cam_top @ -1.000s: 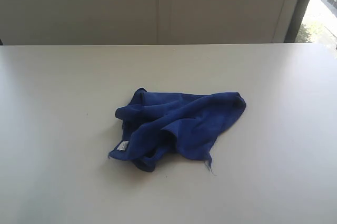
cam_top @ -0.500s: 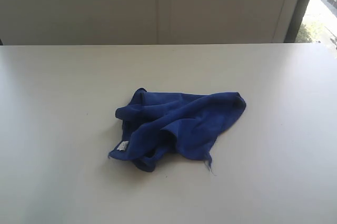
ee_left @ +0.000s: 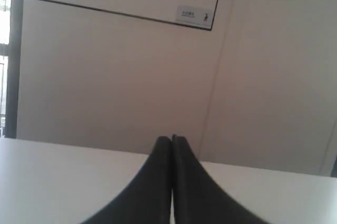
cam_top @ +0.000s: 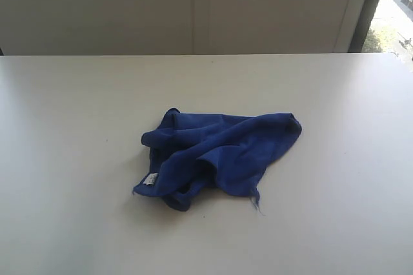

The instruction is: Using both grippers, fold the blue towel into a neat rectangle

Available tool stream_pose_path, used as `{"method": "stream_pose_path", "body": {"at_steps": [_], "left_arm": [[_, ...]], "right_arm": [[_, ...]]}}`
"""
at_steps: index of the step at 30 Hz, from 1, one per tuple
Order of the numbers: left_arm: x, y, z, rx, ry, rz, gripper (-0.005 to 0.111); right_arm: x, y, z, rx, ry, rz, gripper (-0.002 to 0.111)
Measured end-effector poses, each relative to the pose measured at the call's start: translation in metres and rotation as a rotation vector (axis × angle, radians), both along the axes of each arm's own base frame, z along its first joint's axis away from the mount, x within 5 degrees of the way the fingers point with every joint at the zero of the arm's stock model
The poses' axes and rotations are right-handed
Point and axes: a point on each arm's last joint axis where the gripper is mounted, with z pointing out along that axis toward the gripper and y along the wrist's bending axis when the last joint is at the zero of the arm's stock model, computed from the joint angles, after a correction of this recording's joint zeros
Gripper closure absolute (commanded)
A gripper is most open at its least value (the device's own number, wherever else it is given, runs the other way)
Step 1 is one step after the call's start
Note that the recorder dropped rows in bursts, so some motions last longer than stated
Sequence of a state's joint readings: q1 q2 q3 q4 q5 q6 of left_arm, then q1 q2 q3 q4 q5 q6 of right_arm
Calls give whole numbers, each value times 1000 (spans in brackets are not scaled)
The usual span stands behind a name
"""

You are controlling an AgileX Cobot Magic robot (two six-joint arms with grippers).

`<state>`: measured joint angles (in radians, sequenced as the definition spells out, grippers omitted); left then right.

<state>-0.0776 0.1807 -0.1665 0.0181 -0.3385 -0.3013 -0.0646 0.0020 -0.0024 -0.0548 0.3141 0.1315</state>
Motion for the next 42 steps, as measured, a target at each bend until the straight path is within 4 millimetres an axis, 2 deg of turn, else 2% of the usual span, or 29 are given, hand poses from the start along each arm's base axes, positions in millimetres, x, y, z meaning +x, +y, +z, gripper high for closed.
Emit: {"method": "stream_pose_path", "body": {"at_steps": [6, 8, 10, 12, 13, 14, 15, 16, 18, 21, 23, 24, 26, 28, 32, 34, 37, 40, 42], "left_arm": [[0, 0, 9, -23, -79, -6, 107], [4, -1, 11, -38, -45, -15, 107], [18, -4, 17, 24, 84, -30, 107], [44, -8, 33, 150, 181, -38, 107], [68, -12, 47, 235, 221, -54, 107], [82, -15, 53, 270, 238, -73, 107], [109, -23, 61, 306, 269, -141, 107], [125, -29, 63, 348, 286, -200, 107], [180, -53, 54, 426, 379, -451, 107], [212, -65, 48, 490, 397, -549, 107], [228, -63, 48, 578, 391, -481, 107], [238, -54, 48, 639, 406, -367, 107], [251, -35, 43, 745, 458, -148, 107], [257, -24, 38, 808, 505, -31, 107], [270, -17, 15, 858, 590, 18, 107], [277, -22, -3, 822, 631, -35, 107], [284, -37, -24, 653, 672, -187, 107], [287, -60, -29, 515, 656, -426, 107], [288, -77, -21, 451, 619, -553, 107]], "right_arm": [[1, 0, 4, -3, -41, 2, 108], [1, 0, 7, -5, -79, 4, 108], [2, 1, 13, -10, -140, 8, 108], [2, 1, 17, -13, -190, 10, 108], [2, 1, 19, -14, -207, 11, 108], [2, 1, 19, -15, -215, 12, 108], [2, 1, 20, -15, -216, 12, 108], [2, 1, 20, -15, -216, 12, 108], [2, 1, 20, -15, -216, 12, 108], [2, 1, 19, -15, -212, 12, 108], [2, 1, 15, -12, -168, 9, 108], [2, 1, 12, -9, -129, 7, 108], [2, 0, 9, -7, -96, 5, 108], [2, 0, 8, -6, -91, 5, 108], [1, 0, 8, -6, -85, 5, 108], [1, 0, 8, -6, -85, 5, 108], [1, 0, 8, -6, -85, 5, 108], [1, 0, 8, -6, -85, 5, 108], [1, 0, 8, -6, -85, 5, 108]]}}
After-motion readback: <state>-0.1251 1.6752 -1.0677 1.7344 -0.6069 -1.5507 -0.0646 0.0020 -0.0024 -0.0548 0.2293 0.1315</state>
